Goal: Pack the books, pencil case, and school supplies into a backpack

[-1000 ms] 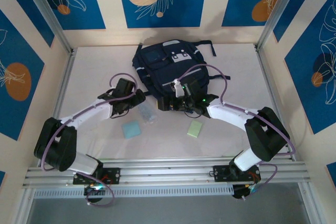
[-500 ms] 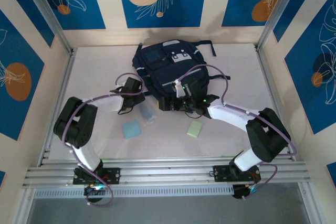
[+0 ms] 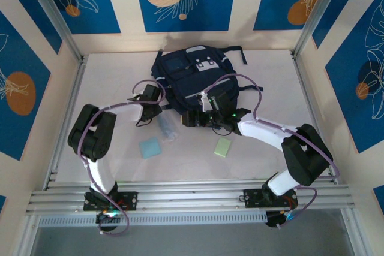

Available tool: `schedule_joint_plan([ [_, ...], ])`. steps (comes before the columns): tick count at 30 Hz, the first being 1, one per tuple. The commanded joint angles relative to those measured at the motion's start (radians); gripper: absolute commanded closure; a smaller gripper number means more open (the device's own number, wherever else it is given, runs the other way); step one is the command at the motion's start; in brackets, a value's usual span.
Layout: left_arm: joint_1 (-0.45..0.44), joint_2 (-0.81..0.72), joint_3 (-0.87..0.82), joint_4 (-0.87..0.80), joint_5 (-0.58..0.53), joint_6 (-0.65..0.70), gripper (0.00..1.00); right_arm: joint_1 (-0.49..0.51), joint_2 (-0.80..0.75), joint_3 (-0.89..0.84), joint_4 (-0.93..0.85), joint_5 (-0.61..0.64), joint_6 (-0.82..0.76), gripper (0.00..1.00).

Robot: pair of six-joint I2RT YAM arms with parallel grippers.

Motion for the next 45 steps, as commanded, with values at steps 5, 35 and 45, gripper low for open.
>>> schedule_joint_plan([
  [5,0.011,0.003,-0.012,0.104,0.119,0.006,1.0,-0.008,-0.038,-0.011,-0.018,0.01,-0.012,0.15],
  [35,0.011,-0.362,-0.058,0.457,0.712,-0.155,1.0,-0.051,-0.057,-0.109,0.328,-0.241,0.065,0.09],
  [45,-0.047,-0.288,-0.053,0.58,0.758,-0.245,1.0,-0.057,-0.022,-0.11,0.417,-0.27,0.092,0.24],
])
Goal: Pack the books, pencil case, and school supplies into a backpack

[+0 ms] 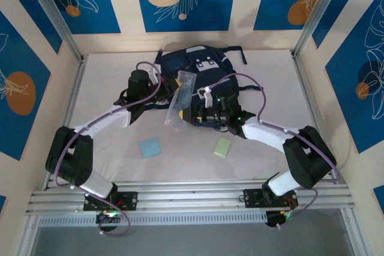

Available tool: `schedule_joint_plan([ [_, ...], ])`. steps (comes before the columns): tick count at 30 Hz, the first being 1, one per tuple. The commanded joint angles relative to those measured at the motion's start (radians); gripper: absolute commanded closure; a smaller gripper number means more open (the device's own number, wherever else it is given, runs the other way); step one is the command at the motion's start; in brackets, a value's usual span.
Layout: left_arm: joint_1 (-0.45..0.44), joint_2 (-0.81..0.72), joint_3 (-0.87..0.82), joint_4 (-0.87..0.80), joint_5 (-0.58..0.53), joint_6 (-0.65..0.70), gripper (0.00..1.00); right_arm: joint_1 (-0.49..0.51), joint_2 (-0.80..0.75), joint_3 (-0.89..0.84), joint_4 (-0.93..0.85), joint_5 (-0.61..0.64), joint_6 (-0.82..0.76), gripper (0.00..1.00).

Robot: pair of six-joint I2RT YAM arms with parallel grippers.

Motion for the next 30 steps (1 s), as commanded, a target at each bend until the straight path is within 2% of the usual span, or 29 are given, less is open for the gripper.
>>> schedule_joint_plan([
  [1,-0.016,0.022,-0.002,0.09,0.046,-0.048,1.0,-0.008,0.002,-0.014,0.063,-0.038,0.012,0.34],
  [3,-0.02,0.035,-0.005,0.114,0.051,-0.064,1.0,-0.014,-0.01,-0.028,0.079,-0.038,0.02,0.43],
  [5,-0.025,0.051,-0.003,0.139,0.058,-0.085,1.0,-0.022,-0.016,-0.039,0.075,-0.028,0.02,0.44],
  [6,-0.028,0.057,-0.002,0.154,0.063,-0.097,1.0,-0.027,-0.016,-0.04,0.06,-0.019,0.017,0.41],
  [10,-0.045,0.063,0.024,0.139,0.07,-0.093,1.0,-0.047,-0.002,-0.06,0.049,0.033,0.028,0.18],
  [12,-0.054,0.061,0.03,0.13,0.065,-0.09,1.0,-0.054,0.013,-0.061,0.054,0.047,0.029,0.14],
  [17,-0.066,0.058,0.035,0.125,0.058,-0.094,1.0,-0.06,0.042,-0.064,0.142,-0.002,0.052,0.15],
  [19,-0.069,0.062,0.034,0.124,0.055,-0.095,1.0,-0.061,0.04,-0.065,0.17,-0.019,0.061,0.24],
  [23,-0.069,0.069,0.033,0.099,0.038,-0.075,1.0,-0.067,-0.001,-0.085,0.174,-0.02,0.069,0.57],
  [26,-0.069,0.078,0.047,0.059,0.022,-0.038,1.0,-0.084,-0.047,-0.111,0.157,-0.032,0.073,0.7],
  [28,-0.067,0.089,0.07,0.004,0.006,0.001,0.82,-0.097,-0.085,-0.13,0.132,-0.032,0.071,0.82],
  [30,-0.068,0.099,0.1,-0.061,-0.009,0.05,0.65,-0.108,-0.126,-0.147,0.09,-0.015,0.064,1.0],
])
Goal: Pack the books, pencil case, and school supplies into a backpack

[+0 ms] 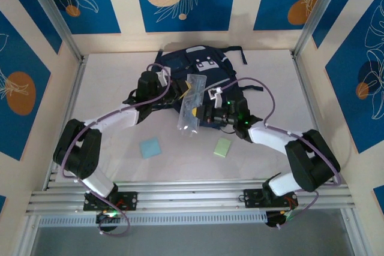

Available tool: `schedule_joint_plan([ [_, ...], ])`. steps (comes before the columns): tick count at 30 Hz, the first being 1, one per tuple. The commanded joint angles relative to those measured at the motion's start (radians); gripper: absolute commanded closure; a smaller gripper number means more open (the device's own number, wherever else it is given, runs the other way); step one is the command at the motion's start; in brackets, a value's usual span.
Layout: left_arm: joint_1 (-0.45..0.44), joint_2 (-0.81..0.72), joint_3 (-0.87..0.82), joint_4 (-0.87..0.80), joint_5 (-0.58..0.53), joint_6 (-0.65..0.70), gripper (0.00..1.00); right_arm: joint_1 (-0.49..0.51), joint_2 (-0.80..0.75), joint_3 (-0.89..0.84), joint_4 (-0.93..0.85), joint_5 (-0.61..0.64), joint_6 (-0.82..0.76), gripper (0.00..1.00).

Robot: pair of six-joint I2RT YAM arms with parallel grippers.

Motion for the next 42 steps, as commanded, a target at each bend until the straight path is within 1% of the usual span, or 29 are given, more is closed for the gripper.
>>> schedule_joint_plan([
  [1,-0.009,0.019,0.076,-0.113,-0.035,0.099,0.55,-0.021,-0.087,-0.03,-0.061,0.01,-0.017,1.0],
  [3,-0.01,0.028,0.112,-0.181,-0.051,0.155,0.42,-0.04,-0.131,-0.047,-0.113,0.033,-0.029,1.0],
  [5,-0.013,0.034,0.152,-0.255,-0.077,0.225,0.38,-0.066,-0.172,-0.056,-0.175,0.056,-0.04,1.0],
  [10,-0.044,0.076,0.269,-0.461,-0.177,0.433,0.37,-0.184,-0.248,-0.067,-0.334,0.083,-0.058,1.0],
  [14,-0.085,0.16,0.394,-0.624,-0.26,0.592,0.37,-0.317,-0.307,-0.062,-0.453,0.094,-0.069,1.0],
  [19,-0.14,0.308,0.576,-0.801,-0.384,0.782,0.37,-0.454,-0.372,-0.064,-0.522,0.062,-0.075,1.0],
  [23,-0.182,0.433,0.728,-0.917,-0.435,0.908,0.36,-0.518,-0.408,-0.072,-0.548,0.039,-0.072,1.0],
  [25,-0.202,0.477,0.784,-0.96,-0.453,0.948,0.36,-0.539,-0.417,-0.079,-0.553,0.029,-0.069,1.0],
  [29,-0.231,0.528,0.826,-0.978,-0.49,1.011,0.35,-0.566,-0.424,-0.096,-0.551,0.02,-0.06,1.0],
  [37,-0.232,0.618,0.867,-1.009,-0.582,1.045,0.35,-0.586,-0.424,-0.105,-0.545,-0.004,-0.052,1.0],
  [39,-0.234,0.625,0.883,-1.037,-0.571,1.041,0.35,-0.591,-0.431,-0.106,-0.548,-0.004,-0.053,1.0],
  [42,-0.253,0.608,0.856,-1.033,-0.554,1.06,0.34,-0.597,-0.442,-0.112,-0.553,-0.001,-0.052,1.0],
])
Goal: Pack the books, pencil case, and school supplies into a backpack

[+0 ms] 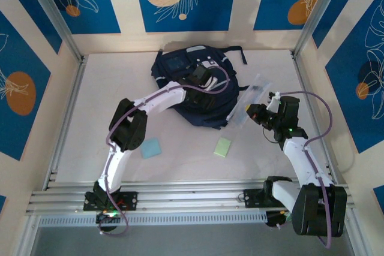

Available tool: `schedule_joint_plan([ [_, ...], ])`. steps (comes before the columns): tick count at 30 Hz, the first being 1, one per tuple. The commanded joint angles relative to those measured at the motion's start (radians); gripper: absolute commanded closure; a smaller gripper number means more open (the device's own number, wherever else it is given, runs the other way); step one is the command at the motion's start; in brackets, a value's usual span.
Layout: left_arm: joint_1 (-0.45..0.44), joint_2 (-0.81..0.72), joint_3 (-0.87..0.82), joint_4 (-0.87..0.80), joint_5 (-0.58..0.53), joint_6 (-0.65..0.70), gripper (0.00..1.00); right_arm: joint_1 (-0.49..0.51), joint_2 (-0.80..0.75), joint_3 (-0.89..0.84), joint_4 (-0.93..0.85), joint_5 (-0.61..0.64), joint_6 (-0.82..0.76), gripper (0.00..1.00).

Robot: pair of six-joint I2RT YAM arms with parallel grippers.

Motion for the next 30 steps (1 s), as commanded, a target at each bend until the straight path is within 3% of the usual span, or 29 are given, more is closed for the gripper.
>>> schedule_joint_plan([
  [1,-0.024,0.021,-0.013,-0.065,-0.027,0.045,0.33,-0.011,-0.029,-0.013,-0.011,-0.027,0.004,1.0],
  [8,-0.048,0.027,-0.034,-0.076,-0.059,0.076,0.3,-0.014,-0.021,-0.02,0.005,-0.035,0.016,1.0],
  [11,-0.044,0.05,-0.012,-0.074,-0.086,0.087,0.33,-0.015,-0.022,-0.021,0.005,-0.036,0.019,1.0],
  [13,-0.035,0.068,0.005,-0.066,-0.094,0.094,0.47,-0.016,-0.023,-0.02,0.004,-0.037,0.022,1.0],
  [15,-0.027,0.085,0.036,-0.075,-0.092,0.097,0.81,-0.016,-0.026,-0.021,0.002,-0.037,0.022,1.0],
  [17,-0.023,0.084,0.061,-0.089,-0.061,0.091,1.0,-0.016,-0.033,-0.017,-0.008,-0.031,0.019,1.0],
  [22,-0.019,0.003,0.059,-0.09,0.1,0.058,1.0,-0.028,-0.06,-0.009,-0.048,0.009,0.015,1.0],
  [30,0.061,-0.125,0.046,-0.028,0.429,-0.168,1.0,-0.06,-0.087,0.024,-0.086,0.03,0.03,1.0],
])
